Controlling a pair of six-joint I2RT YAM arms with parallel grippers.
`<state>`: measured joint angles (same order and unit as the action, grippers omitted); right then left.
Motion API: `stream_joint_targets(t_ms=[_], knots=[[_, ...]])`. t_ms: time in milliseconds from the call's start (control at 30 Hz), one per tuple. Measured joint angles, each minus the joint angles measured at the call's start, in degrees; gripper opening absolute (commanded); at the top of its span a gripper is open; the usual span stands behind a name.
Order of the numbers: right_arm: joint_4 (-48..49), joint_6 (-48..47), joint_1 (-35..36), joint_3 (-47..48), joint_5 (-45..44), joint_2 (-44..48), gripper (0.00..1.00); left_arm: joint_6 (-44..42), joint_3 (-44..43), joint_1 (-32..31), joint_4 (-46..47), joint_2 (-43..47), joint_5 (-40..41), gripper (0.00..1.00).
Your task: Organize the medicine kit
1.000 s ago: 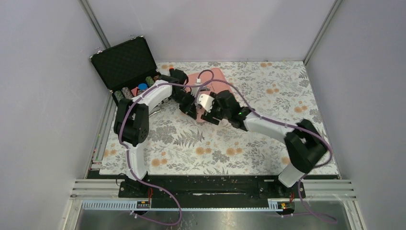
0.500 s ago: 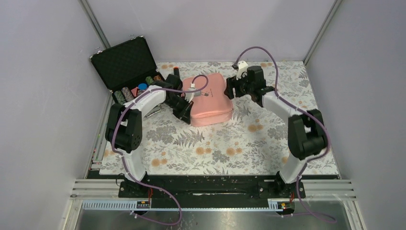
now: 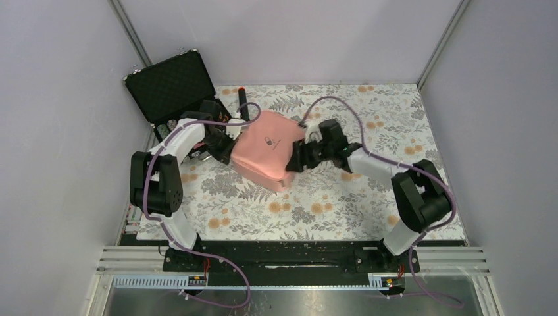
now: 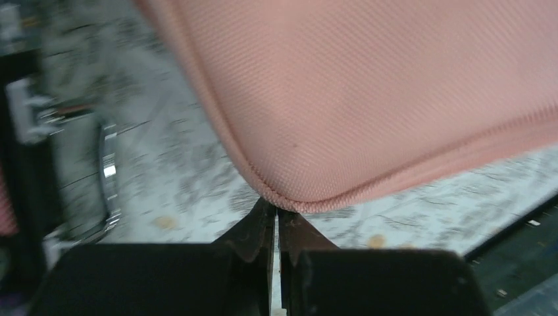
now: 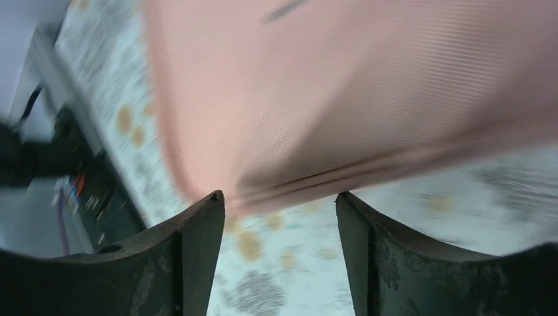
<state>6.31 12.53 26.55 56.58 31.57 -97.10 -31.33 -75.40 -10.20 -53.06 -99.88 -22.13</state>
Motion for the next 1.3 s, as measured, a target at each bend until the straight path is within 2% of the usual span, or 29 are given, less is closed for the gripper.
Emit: stream_joint_targets(t_ms=[133,200,300,333,367,400,533,733,867,1033,1133,1300], knots=[[-5.4,-5.2,11.9,0.0,4.8,4.5,0.73,-1.9,-2.2,3.2,2.6,-1.6,6.3,0.00],[-9.0,-9.4,14.7,2.1,6.2,5.1,0.75,-2.5,-4.2,3.5,3.4,-3.3,7.9,0.00],[-15.0,-19.8,14.4,4.7,5.7,6.9,0.81,-3.2,-6.8,3.3,4.2,-5.4,8.9,0.00],[-16.4,-24.2,14.1,4.7,5.4,8.1,0.86,-3.4,-7.3,3.3,4.3,-5.9,8.9,0.00],[-18.0,-29.2,13.9,4.5,5.2,9.4,0.97,-3.6,-7.9,3.3,4.5,-6.4,8.9,0.00],[-19.6,-35.1,13.7,4.0,4.7,10.9,0.99,-3.7,-8.3,3.3,4.6,-6.7,8.9,0.00],[-22.3,-53.5,14.4,3.7,1.1,13.2,0.99,-4.5,-10.5,3.3,4.3,-8.3,8.9,0.00],[-23.0,-72.1,19.8,8.3,-7.8,5.7,0.99,-5.7,-13.8,3.3,2.4,-10.6,8.9,0.00],[-18.8,-78.4,25.3,10.7,-15.1,-0.1,0.98,-5.9,-15.1,3.3,1.1,-11.5,8.7,0.00],[-13.0,-81.2,28.9,11.9,-21.1,-6.6,0.88,-5.9,-16.4,3.3,-0.3,-12.3,8.4,0.00],[-11.4,-80.5,28.9,15.1,-23.0,-9.9,0.83,-5.9,-16.5,3.1,-0.4,-12.4,8.6,0.00],[-14.4,-75.6,29.3,21.4,-25.3,-14.3,0.79,-6.7,-16.2,3.0,2.9,-12.3,10.4,0.00]])
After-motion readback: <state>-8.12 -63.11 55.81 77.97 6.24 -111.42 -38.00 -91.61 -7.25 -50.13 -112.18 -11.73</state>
